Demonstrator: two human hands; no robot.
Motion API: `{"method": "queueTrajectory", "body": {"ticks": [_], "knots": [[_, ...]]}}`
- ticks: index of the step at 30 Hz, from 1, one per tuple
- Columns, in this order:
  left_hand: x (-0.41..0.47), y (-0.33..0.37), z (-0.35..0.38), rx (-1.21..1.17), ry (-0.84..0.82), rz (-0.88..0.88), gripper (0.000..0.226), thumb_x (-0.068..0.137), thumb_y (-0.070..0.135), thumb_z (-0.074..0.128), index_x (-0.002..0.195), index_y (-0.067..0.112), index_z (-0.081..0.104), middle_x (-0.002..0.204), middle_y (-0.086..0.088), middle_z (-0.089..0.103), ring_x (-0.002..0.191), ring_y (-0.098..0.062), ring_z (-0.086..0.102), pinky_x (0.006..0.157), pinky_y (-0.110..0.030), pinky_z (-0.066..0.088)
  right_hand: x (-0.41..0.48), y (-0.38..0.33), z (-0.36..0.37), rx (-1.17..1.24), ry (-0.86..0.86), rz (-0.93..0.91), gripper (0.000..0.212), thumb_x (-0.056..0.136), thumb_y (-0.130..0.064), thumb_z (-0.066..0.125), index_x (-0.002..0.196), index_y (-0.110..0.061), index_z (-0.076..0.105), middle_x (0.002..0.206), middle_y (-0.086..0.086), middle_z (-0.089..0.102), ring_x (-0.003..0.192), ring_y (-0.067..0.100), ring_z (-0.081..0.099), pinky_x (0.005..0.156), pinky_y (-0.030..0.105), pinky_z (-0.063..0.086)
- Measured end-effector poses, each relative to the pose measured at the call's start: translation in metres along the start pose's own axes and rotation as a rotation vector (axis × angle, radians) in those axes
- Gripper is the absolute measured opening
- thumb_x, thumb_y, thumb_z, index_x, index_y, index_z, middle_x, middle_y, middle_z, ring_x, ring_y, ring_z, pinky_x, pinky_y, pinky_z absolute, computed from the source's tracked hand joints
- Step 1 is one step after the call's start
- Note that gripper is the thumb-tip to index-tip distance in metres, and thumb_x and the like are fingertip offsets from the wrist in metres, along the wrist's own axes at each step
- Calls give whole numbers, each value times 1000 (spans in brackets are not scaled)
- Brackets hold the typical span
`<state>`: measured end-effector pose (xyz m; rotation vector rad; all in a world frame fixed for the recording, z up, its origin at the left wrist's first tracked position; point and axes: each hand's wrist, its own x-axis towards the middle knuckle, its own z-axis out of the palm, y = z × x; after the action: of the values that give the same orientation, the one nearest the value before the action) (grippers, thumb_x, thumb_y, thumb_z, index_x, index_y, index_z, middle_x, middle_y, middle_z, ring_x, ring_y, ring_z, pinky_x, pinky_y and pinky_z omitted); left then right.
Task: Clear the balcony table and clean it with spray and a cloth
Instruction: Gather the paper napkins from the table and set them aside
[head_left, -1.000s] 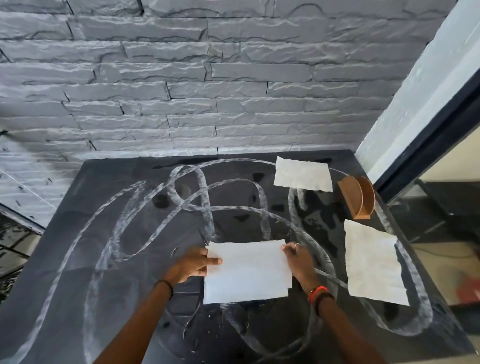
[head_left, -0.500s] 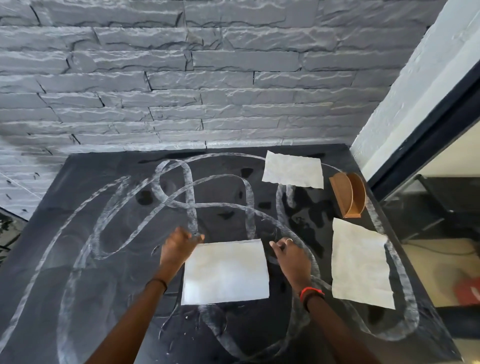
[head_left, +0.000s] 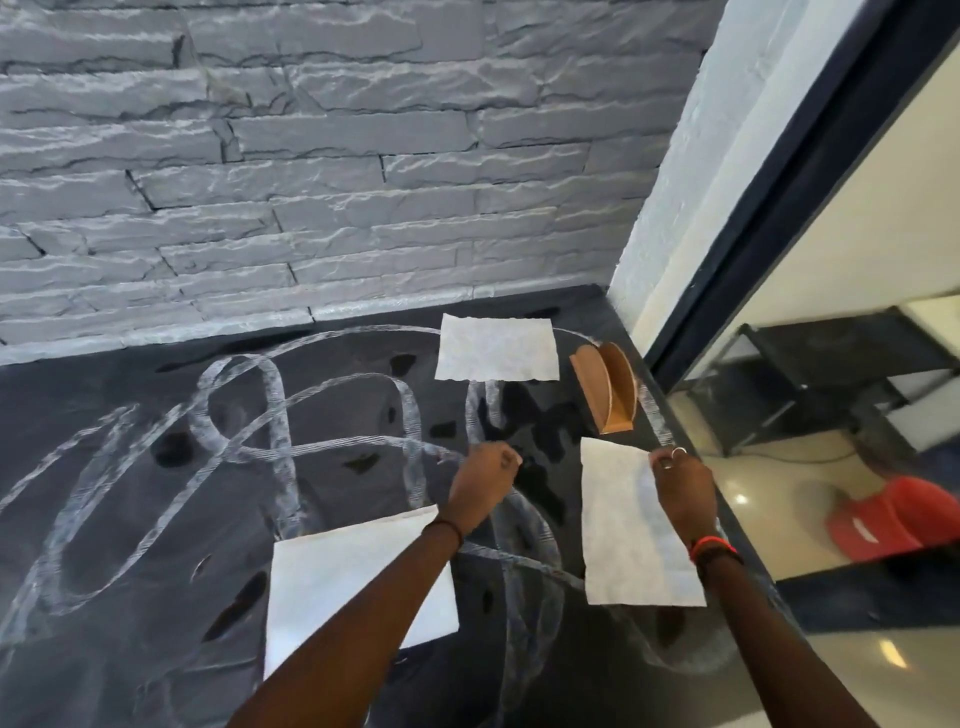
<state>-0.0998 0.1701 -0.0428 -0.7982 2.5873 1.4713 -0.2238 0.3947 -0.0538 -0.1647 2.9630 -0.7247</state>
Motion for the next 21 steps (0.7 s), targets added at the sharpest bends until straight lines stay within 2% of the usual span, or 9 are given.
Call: {"method": "queueTrajectory", "body": {"ticks": [2,4,6,8,11,15,18,21], "knots": [[15,15,21,72,-29,50,23,95,12,48,100,3,69,109,-16,66,100,-29,63,91,-37,48,14,14,-5,-56,-40,-48,15,86,5,52,89,12,65,85,31,65,80,45,62,75,45,50],[29,26,39,171,-38,98,26,97,11,42,110,4,64,119,-15,57,104,-31,59,93,-40,46,26,25,-7,-88,-72,-27,16,87,-4,58,92,10,63,91,30,64,88,46,59,79,47,47],[42,33,53,248,-33,150,29,98,11,40,119,6,58,126,-16,51,107,-32,57,94,-41,45,35,31,-4,-157,-116,-35,25,89,-14,59,102,6,63,103,26,63,100,41,53,86,43,43],[56,38,67,300,-39,189,29,98,12,40,123,8,56,127,-13,48,109,-32,57,92,-41,47,43,35,0,-180,-161,-60,28,91,-15,56,111,3,61,111,23,59,106,37,48,89,40,40],[67,44,80,326,-53,208,27,98,14,40,120,10,57,122,-9,49,105,-29,57,85,-42,50,50,34,2,-176,-165,-98,28,90,-13,54,114,-1,60,112,20,57,108,35,45,90,39,39],[71,48,93,303,-45,253,26,98,20,46,120,12,57,120,-6,51,104,-23,58,81,-32,49,55,32,1,-97,-184,-88,14,85,-14,58,94,-6,64,102,16,60,100,33,50,82,34,41],[68,54,91,233,-115,386,40,92,30,59,129,16,53,129,-3,52,117,-19,53,95,-30,43,51,24,-8,27,-238,-130,5,80,-15,61,80,-10,60,81,6,61,81,24,56,68,28,41],[68,65,85,211,-276,517,65,81,42,71,137,19,48,140,0,51,127,-17,47,107,-31,30,44,10,-21,153,-407,-147,7,85,-19,63,82,-16,57,78,-4,63,74,12,60,70,31,50]]}}
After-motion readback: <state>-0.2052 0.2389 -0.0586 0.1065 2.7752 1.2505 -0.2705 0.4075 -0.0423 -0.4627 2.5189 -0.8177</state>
